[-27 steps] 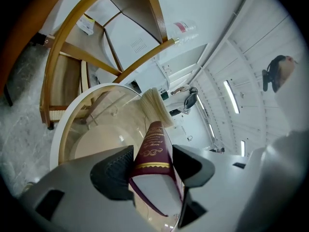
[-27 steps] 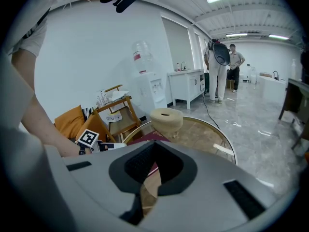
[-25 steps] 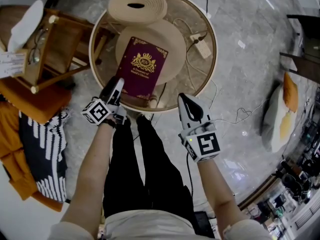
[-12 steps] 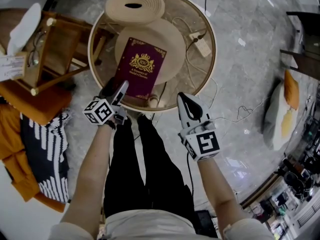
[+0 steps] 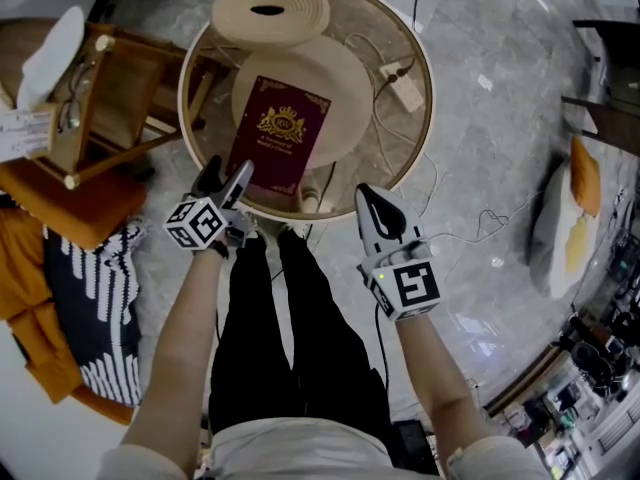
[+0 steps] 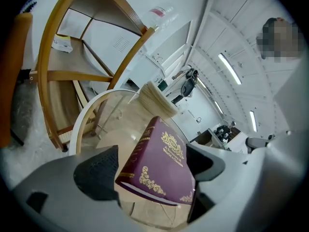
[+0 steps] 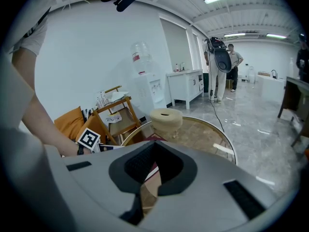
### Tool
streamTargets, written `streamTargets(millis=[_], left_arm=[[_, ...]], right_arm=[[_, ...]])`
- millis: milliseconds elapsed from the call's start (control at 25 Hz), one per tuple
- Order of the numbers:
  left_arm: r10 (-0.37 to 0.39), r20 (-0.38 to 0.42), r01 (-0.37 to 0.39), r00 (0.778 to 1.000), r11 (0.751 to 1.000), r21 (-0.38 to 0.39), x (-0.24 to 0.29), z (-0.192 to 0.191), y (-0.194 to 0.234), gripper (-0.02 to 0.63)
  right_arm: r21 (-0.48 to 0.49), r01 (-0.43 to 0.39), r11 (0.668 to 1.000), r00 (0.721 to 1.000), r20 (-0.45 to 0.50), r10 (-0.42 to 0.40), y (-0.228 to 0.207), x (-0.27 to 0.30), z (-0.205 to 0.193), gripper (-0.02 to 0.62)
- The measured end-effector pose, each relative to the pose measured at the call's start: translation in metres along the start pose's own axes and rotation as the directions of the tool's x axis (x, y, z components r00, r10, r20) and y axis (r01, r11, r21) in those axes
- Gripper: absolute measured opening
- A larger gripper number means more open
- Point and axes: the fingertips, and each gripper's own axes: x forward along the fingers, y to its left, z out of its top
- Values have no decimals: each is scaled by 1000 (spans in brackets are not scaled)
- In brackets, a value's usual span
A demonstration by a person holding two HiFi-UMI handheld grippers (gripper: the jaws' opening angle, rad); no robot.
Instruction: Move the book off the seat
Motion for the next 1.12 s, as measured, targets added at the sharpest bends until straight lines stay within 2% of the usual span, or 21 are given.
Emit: streamTargets(millis=[280,640,680,760,800,920,1120], left_arm=[[-28,19,28,999,999,-26,-3,7,-9,426],[-77,-6,77,997,996,-42,-14,21,-24,415],[-88,-7,87,996,995,-43,-16,23,-28,389],[-109,-12,108,994,993,-41,-20,27,-36,253],[-114,-14,114,993,993,-36,-21,29,-39,223],[-83,-17,83,996,996,22,-26,35,-40,99],[-48,-24,51,999,990,129,-39,47,-44,19]], right_arm=[[-6,1,1000,1000,9,-1,4,-3,5,21],[-14,1,1000,999,36,-1,15,-8,26,21],[-16,1,1000,999,38,-1,16,-10,29,21],[-19,5,1000,999,43,-4,18,-12,32,21],[-20,7,1000,999,44,-6,18,-13,34,21],[-24,13,1000,999,45,-12,22,-17,38,21],[-23,21,1000,998,56,-20,33,-24,45,21]])
